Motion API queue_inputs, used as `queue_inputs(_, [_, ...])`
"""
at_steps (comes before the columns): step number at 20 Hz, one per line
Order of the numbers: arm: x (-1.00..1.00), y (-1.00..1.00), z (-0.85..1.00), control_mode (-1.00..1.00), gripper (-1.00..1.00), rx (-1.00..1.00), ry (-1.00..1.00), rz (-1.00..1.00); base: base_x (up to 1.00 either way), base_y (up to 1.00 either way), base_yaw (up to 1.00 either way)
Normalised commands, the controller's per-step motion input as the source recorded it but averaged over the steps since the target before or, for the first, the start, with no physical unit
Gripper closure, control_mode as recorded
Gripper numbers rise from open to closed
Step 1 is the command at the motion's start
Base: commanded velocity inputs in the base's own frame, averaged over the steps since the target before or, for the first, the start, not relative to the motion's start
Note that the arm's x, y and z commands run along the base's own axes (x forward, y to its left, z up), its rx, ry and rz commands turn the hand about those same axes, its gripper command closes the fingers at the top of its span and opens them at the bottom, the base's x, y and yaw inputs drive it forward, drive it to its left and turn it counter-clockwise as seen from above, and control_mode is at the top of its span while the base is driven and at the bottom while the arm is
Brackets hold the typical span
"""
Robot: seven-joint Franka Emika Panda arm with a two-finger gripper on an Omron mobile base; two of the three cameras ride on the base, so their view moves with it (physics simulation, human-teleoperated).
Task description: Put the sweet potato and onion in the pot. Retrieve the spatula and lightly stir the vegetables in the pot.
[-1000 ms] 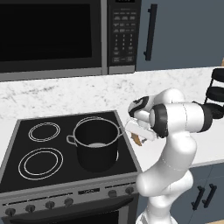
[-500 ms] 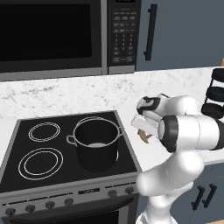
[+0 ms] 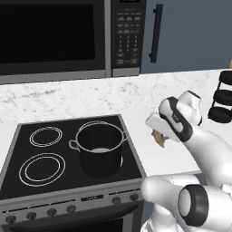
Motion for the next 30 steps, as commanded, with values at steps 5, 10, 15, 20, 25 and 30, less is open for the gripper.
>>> queue_inputs(5, [-1.00,0.65,0.99,-1.00,1.00,-0.04,-0.15,0.00,0.00,0.00,0.00])
queue_inputs(10, [-0.77,0.93,0.85,-1.00,1.00,-0.10,-0.10,0.00,0.00,0.00,0.00])
queue_inputs(15, [-0.11,0.95,0.50,-1.00,1.00,-0.15,-0.11,0.00,0.00,0.00,0.00])
queue_inputs(20, [0.39,0.75,0.18,-1.00,1.00,-0.16,-0.05,0.00,0.00,0.00,0.00])
queue_inputs(25, [0.56,0.42,0.00,-1.00,1.00,-0.11,0.00,0.00,0.00,0.00,0.00])
queue_inputs(30, [0.45,0.12,-0.14,-1.00,1.00,-0.09,0.02,0.00,0.00,0.00,0.00])
